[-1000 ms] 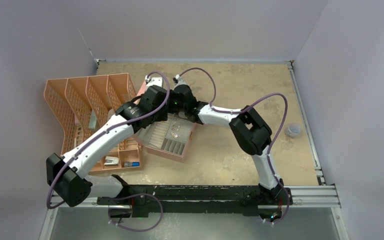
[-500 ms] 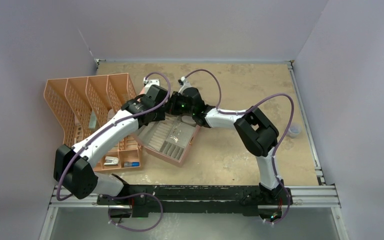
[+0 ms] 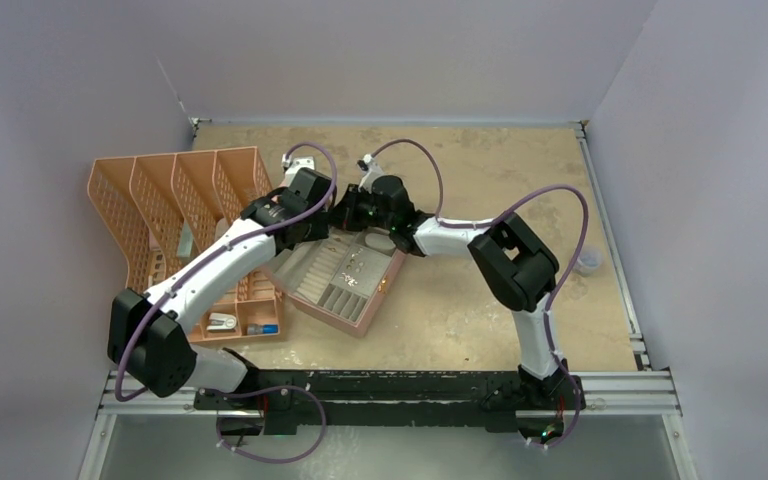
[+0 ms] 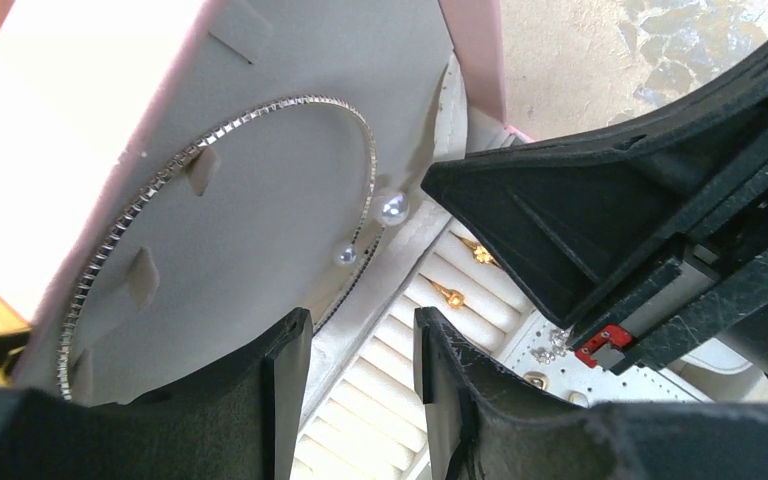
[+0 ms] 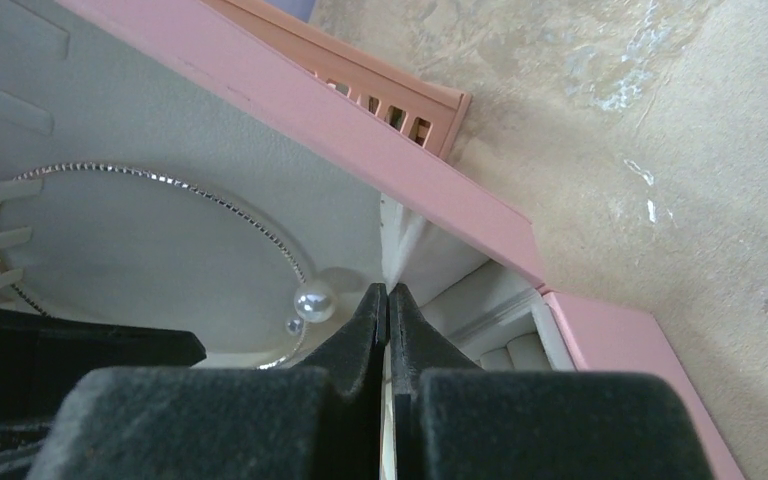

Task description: Organize the mixed jewelry

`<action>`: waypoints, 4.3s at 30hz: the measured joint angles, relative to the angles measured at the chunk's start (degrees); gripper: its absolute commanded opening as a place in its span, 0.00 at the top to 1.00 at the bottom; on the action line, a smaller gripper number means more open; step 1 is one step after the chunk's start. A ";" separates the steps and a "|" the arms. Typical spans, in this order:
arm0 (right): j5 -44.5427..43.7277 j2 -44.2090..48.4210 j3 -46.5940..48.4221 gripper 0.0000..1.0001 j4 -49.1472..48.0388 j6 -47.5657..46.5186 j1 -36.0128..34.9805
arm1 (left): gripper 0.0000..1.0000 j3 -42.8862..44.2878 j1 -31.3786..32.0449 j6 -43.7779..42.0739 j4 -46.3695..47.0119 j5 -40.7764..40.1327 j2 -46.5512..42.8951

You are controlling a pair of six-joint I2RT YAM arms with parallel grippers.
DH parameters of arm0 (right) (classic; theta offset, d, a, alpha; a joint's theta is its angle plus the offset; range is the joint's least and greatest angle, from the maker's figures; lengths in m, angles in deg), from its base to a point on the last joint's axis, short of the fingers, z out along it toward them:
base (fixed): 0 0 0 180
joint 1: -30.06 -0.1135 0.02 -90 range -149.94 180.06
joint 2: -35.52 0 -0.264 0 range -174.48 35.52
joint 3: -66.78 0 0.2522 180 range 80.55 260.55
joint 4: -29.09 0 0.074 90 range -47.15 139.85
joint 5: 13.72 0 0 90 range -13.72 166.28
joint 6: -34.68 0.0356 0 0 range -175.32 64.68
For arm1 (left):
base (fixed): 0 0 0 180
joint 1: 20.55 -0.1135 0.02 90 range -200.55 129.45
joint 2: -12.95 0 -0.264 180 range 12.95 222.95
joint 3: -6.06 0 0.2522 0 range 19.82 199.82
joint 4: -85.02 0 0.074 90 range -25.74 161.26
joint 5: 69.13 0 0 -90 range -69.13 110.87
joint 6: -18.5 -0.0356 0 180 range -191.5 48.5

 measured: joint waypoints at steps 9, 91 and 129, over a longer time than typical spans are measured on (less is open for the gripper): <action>3.61 0.00 -2.89 0.95 -6.19 3.74 0.74 | 0.63 0.00 -0.37 0.24 -0.42 -1.18 0.66; -17.66 -3.34 17.11 1.00 25.27 3.13 -5.11 | 0.69 -1.03 3.45 -8.24 0.22 -1.81 -2.82; -14.25 -0.24 9.62 1.00 18.25 2.95 -3.76 | 0.96 -0.66 3.45 -13.29 -4.22 -4.31 3.41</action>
